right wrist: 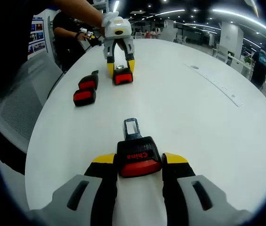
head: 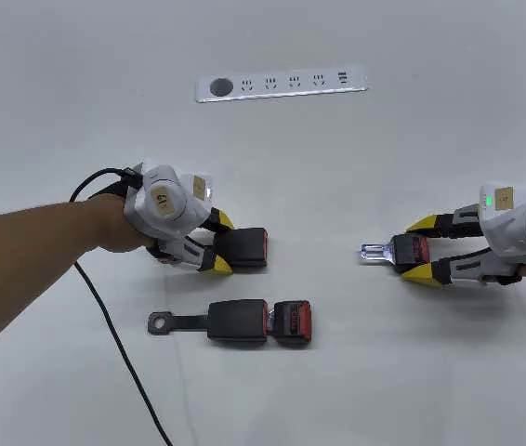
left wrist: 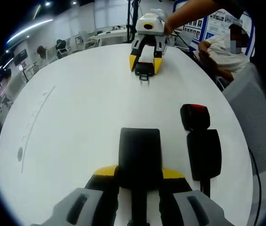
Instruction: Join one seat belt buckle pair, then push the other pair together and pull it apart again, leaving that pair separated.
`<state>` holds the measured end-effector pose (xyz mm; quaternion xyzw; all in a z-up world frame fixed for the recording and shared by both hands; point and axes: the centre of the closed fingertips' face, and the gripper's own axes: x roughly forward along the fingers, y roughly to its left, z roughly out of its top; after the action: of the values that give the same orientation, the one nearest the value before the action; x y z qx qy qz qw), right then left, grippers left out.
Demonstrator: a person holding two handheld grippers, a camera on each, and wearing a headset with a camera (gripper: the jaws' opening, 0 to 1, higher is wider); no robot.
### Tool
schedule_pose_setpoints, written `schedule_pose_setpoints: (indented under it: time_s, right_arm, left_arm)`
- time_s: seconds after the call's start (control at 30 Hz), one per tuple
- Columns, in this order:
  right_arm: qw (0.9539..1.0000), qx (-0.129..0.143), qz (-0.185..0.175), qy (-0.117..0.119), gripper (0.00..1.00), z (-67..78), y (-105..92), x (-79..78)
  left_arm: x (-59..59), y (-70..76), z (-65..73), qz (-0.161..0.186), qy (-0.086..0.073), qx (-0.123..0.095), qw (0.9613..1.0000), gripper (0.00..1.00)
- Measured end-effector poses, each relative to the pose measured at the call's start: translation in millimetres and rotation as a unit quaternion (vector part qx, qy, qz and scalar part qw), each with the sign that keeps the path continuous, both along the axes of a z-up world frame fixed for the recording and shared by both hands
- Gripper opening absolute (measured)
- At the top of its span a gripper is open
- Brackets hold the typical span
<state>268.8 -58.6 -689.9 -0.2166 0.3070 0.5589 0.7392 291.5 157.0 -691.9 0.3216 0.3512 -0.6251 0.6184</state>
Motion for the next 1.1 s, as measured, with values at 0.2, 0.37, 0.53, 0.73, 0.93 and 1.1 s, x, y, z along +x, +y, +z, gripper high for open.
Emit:
schedule_pose_setpoints:
  time_s: [0.2,0.37,0.53,0.73,0.93,1.1]
  right_arm:
    - [0.9996,-0.006,-0.027,0.002,0.41,0.7,-3.9,4.3]
    - [0.999,-0.004,-0.043,-0.007,0.48,9.2,-4.5,6.6]
    - [0.9951,0.014,-0.094,-0.028,0.6,17.7,-9.6,21.8]
    - [0.9899,0.034,-0.135,-0.028,0.68,20.6,-6.4,21.4]
    - [0.9762,0.069,-0.196,-0.062,0.79,41.0,1.5,25.5]
    - [0.9688,0.073,-0.222,-0.082,0.81,53.8,5.0,17.7]
  left_arm:
    - [-0.5,-0.6,0.2,-0.009,-0.005,0.002,0.9999,0.33]
    - [4.8,-2.1,1.6,-0.016,-0.033,0.011,0.9993,0.4]
    - [5.9,-15.9,20.1,0.051,-0.02,-0.039,0.9977,0.59]
    - [7.5,-13.5,36.7,0.13,-0.023,-0.066,0.989,0.74]
    - [7.0,-5.5,51.2,0.216,-0.019,-0.102,0.9708,0.84]
    - [6.7,5.5,59.3,0.265,-0.03,-0.123,0.9559,0.86]
